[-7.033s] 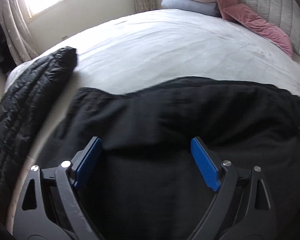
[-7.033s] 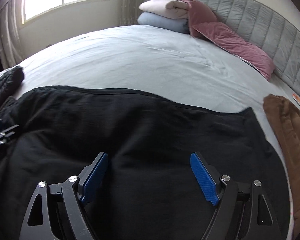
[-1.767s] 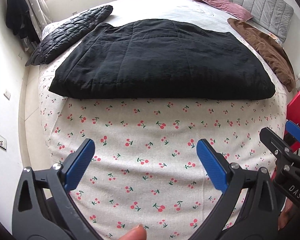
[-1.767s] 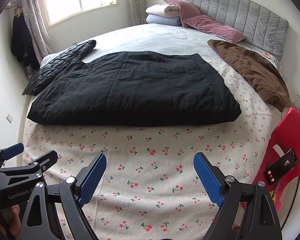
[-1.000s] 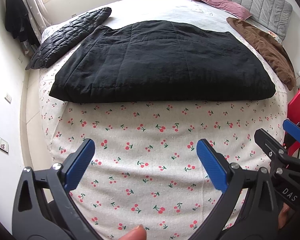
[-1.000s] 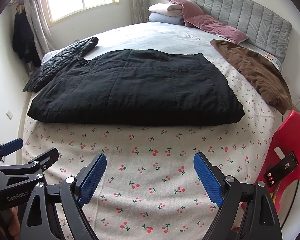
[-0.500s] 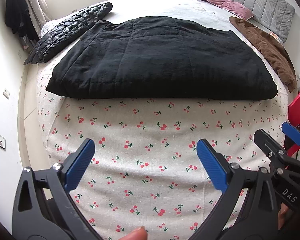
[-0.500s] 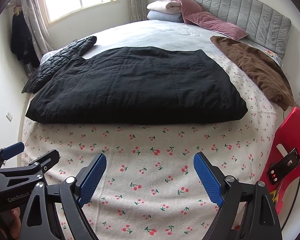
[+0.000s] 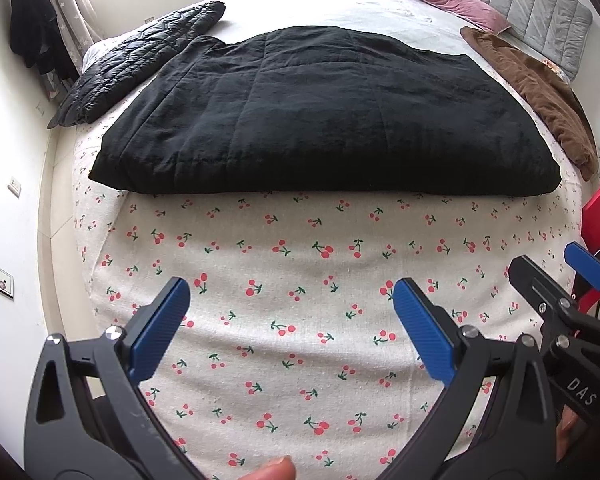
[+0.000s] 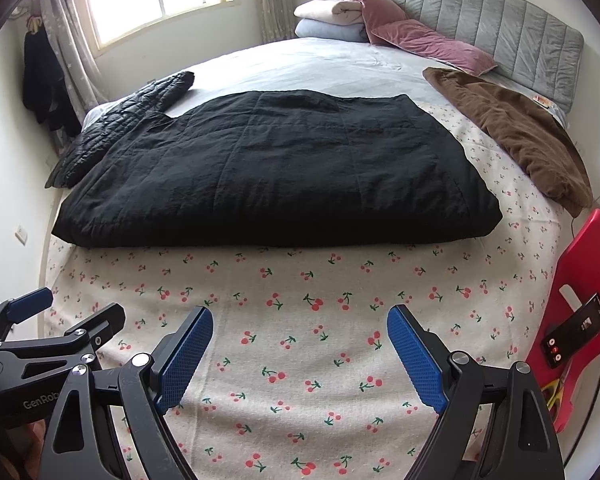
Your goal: Fold large clothes
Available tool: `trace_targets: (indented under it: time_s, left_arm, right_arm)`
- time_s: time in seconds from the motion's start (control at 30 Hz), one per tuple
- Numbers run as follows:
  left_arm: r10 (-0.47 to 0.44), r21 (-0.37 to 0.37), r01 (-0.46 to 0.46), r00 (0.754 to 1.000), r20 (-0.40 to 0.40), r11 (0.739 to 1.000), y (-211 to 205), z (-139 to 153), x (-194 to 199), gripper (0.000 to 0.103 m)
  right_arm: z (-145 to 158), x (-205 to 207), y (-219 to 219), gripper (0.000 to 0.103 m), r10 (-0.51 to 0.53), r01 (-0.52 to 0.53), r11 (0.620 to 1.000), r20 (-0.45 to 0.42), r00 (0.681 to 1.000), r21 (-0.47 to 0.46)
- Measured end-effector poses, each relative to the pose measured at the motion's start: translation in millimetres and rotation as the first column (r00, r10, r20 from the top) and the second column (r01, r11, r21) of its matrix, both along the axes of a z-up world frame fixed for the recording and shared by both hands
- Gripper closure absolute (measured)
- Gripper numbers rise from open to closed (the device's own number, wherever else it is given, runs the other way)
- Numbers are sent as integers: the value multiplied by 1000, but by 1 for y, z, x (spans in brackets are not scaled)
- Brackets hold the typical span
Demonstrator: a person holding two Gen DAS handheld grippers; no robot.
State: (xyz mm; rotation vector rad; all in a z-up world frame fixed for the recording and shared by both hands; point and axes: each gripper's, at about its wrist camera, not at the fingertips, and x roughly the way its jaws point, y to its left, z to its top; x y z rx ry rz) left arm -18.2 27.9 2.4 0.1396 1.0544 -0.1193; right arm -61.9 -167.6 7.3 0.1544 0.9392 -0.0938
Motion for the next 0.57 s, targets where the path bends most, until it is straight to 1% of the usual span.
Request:
trace_targets:
  time_s: [0.37, 0.57]
  left_arm:
    - [10, 7, -9, 1000, -9, 1000, 1, -6, 4, 2]
    - [51, 31, -51, 999, -9, 998, 6, -22, 14, 2]
  right_arm:
    - [-6, 5, 2, 13, 3, -3, 1000, -6, 1000, 5]
    - [-20, 15, 1, 13, -10, 10, 1000, -20, 1000, 3]
